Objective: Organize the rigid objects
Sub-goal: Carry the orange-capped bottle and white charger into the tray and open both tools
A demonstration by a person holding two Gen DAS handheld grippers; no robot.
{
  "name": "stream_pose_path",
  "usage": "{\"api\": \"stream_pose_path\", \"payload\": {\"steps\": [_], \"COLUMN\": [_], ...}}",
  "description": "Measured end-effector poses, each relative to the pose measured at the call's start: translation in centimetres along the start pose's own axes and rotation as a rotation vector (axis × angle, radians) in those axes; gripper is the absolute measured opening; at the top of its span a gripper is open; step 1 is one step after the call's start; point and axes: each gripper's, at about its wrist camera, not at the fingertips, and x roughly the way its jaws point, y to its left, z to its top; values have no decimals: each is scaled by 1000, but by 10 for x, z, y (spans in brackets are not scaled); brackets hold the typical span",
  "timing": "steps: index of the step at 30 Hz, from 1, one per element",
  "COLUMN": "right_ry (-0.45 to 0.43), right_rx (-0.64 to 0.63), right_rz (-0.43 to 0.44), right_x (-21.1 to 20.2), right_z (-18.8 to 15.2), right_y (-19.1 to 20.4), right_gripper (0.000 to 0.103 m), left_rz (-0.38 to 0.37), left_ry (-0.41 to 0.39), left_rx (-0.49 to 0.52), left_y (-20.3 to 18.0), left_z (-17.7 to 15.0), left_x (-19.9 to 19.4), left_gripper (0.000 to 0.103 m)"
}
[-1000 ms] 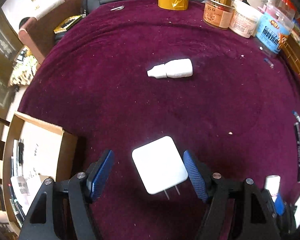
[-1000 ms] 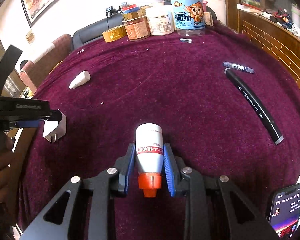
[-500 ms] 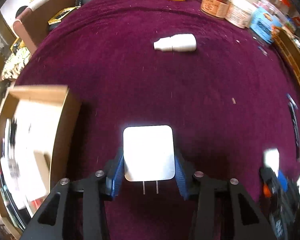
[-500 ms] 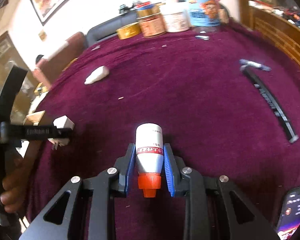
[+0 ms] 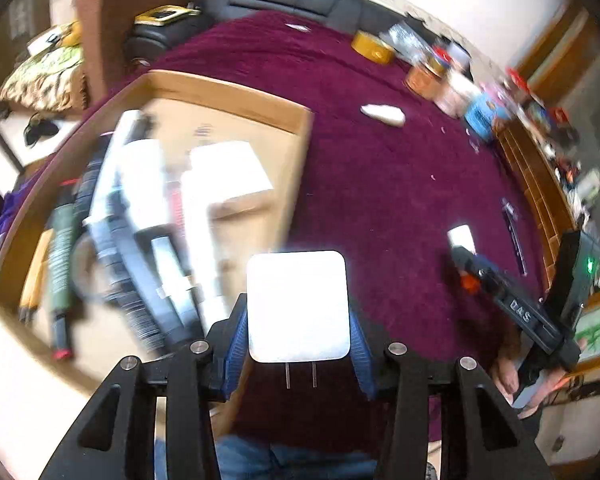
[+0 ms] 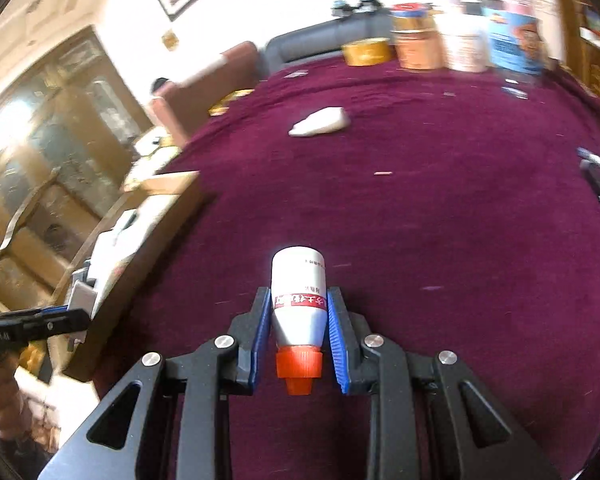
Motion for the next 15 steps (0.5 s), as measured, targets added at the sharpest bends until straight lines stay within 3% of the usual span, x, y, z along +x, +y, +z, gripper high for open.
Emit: {"api": "stream_pose_path", "payload": {"steps": [2,5,8,15], "right_ry": [6,-2,21,97], "right_rx": [-26,-95,-140,-149], "right_rz": [66,123,136,148], "right_x": [0,4,22,98], "right_z": [0,5,22,83], "right_y": [29,71,108,146], "right_gripper": [26,27,27,27], "left_rz": [72,57,89,100], "left_ry": [-43,-77,-107,-93], "left_rx": [-39,-96,-116,-74], "left_y": [22,50,66,82], "left_z": [0,7,25,111], "left_x": [-17,-31,-35,-4], "left_gripper": [49,48,48,49]}}
